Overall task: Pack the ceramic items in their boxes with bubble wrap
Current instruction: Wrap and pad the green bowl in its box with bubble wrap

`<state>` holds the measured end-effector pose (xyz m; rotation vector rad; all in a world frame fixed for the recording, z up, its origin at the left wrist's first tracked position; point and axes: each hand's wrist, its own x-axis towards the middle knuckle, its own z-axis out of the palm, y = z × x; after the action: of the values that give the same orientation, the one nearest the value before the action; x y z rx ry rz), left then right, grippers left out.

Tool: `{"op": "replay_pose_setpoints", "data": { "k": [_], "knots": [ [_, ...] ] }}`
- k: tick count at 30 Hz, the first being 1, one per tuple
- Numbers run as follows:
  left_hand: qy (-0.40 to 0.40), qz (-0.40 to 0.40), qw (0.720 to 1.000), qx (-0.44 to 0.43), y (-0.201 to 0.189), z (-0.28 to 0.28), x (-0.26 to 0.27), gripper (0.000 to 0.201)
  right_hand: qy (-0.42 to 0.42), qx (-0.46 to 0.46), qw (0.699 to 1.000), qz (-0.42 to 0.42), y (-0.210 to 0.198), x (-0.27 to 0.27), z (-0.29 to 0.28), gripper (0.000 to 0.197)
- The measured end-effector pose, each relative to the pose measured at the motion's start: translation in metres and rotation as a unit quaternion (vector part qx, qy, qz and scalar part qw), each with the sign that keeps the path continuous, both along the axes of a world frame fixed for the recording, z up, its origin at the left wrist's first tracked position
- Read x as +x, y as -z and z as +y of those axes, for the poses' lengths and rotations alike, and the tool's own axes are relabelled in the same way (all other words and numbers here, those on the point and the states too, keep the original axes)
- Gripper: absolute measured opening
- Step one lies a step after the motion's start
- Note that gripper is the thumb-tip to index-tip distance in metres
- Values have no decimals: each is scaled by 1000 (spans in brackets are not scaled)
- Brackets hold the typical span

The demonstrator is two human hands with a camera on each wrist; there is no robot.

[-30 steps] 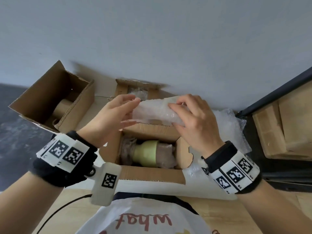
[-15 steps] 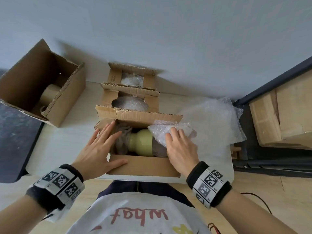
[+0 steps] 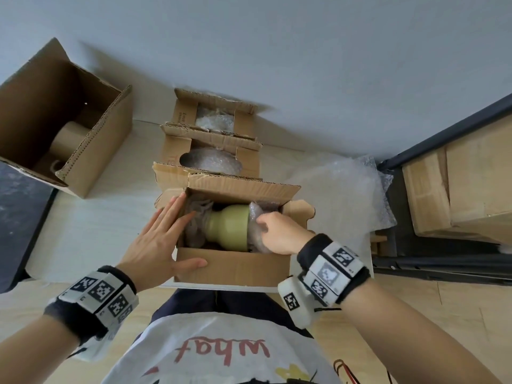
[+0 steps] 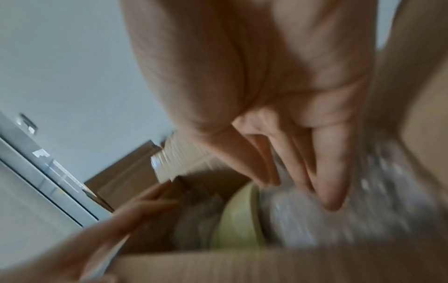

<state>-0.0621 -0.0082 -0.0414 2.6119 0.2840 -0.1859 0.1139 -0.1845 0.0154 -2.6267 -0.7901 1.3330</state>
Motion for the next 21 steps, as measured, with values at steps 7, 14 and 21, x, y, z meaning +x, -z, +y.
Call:
{"op": "replay_pose_setpoints", "data": {
  "k": [7, 14, 21],
  "knots": [
    [-5, -8, 1000, -7, 5, -1, -1, 104, -100, -103, 988, 49, -4, -1, -5, 28],
    [-6, -9, 1000, -15, 9, -1, -1, 105, -141, -137, 976, 92, 18, 4, 8, 35],
    [-1, 18, 1000, 21, 9, -5, 0, 110, 154, 248, 948, -123, -13, 20, -47, 17]
  ]
}}
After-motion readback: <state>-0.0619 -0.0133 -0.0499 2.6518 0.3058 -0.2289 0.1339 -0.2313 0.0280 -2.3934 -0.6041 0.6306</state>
